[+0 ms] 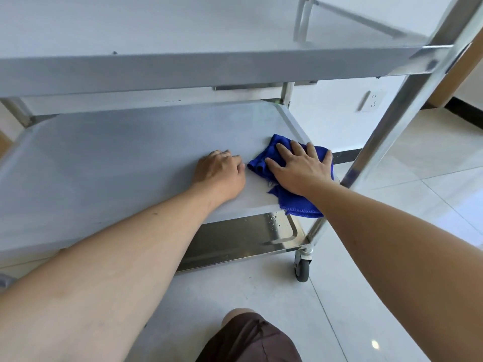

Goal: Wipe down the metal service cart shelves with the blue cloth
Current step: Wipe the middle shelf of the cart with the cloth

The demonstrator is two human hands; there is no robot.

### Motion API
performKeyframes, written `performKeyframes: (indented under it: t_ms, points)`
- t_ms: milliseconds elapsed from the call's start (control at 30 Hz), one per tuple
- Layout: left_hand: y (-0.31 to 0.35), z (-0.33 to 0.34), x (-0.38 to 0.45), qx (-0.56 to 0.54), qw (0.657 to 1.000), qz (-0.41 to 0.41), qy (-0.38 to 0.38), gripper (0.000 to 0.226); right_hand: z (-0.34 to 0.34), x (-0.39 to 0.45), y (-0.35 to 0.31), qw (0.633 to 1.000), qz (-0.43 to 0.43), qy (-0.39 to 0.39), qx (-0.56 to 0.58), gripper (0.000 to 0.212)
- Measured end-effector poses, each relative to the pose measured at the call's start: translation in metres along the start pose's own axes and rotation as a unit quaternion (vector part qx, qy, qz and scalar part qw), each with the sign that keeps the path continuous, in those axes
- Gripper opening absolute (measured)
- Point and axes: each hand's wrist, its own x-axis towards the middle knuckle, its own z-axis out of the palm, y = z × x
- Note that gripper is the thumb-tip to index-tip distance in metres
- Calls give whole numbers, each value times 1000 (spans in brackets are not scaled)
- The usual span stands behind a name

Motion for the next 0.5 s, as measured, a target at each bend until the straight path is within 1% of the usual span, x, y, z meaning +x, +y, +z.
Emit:
performKeyframes:
  t_ms: [67, 133, 200, 300, 400, 500]
  points:
    - [-2, -7, -2, 7, 999, -5, -41, 37, -1, -10, -6, 1000, 4, -6, 5, 75]
    - [-10, -15, -10, 15, 999, -3, -47, 38, -2, -18, -14, 1000, 10, -15, 8, 76]
    - [-26, -25, -23, 17, 1000, -8, -23, 36, -2, -23, -26, 1000, 13, -22, 11, 78]
    - [-60, -41, -45, 16, 999, -39, 13, 39, -2, -28, -54, 1000, 1, -27, 10, 81]
    - [-99, -58, -74, 12, 996, -70, 44, 40, 1, -32, -95, 999, -26, -33, 6, 80]
    - [-142, -74, -111, 14, 992, -87, 90, 37, 4, -37, -145, 997, -65, -37, 3, 79]
